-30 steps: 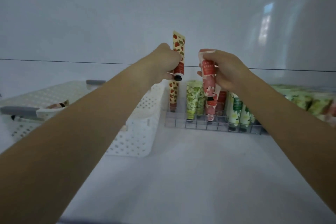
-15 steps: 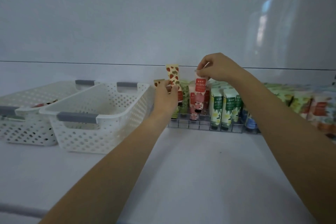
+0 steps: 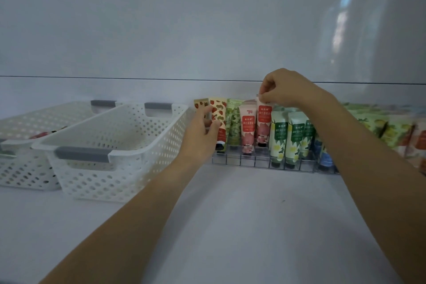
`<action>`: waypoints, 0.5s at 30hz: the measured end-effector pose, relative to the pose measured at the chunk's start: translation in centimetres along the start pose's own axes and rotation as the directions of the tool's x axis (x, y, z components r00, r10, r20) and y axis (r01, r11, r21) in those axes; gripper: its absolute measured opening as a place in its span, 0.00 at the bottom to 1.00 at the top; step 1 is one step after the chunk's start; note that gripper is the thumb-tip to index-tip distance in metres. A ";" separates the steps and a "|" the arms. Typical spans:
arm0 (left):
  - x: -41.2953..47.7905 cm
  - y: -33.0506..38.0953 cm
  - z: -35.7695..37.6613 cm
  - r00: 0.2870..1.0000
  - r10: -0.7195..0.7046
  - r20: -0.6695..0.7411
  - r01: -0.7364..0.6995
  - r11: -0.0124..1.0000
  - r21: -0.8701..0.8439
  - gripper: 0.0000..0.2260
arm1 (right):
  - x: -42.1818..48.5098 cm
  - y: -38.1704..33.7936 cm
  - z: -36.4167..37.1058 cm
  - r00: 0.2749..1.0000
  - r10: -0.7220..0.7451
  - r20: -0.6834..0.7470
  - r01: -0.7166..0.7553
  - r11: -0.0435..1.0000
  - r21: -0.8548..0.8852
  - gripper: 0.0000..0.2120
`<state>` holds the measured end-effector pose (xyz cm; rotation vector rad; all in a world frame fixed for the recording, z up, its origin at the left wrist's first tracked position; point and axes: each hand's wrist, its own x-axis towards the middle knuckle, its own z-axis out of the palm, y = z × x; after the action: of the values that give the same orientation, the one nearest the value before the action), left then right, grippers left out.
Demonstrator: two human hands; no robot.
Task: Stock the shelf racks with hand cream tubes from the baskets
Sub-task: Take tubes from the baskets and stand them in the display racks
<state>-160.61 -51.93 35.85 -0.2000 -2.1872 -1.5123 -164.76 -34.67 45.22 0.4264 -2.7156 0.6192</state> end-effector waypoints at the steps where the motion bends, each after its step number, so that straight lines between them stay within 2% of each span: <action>1: 0.0 0.0 0.0 1.000 -0.006 0.004 0.006 1.000 -0.002 0.18 | 0.0 -0.1 -0.1 1.000 -0.007 0.009 0.007 1.000 -0.006 0.06; 6: -0.2 0.0 -0.1 1.000 -0.011 0.011 0.010 1.000 0.006 0.19 | -0.2 0.0 1.0 0.992 0.037 0.123 -0.026 0.996 -0.091 0.04; 7: -0.3 0.0 -0.1 1.000 -0.006 0.009 0.006 1.000 0.006 0.19 | -0.3 0.1 1.1 0.992 0.038 0.123 -0.025 0.994 -0.108 0.03; 9: -0.4 0.0 -0.2 1.000 0.008 0.010 -0.008 1.000 0.006 0.19 | -0.2 0.0 1.0 0.999 -0.026 0.032 0.029 0.994 -0.107 0.05; 12: -0.5 0.2 -0.2 0.999 0.038 0.035 -0.036 0.998 -0.049 0.18 | -0.2 -0.9 0.9 0.977 -0.178 -0.115 0.177 0.984 -0.015 0.10; 15: -0.6 0.3 -0.1 0.992 0.091 0.084 -0.082 0.991 -0.105 0.18 | -0.4 -2.0 1.6 0.984 -0.178 -0.028 0.180 0.975 0.130 0.15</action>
<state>-159.93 -51.85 35.84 -0.3972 -2.1411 -1.5952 -164.11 -37.03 44.45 0.6879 -2.5919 0.7499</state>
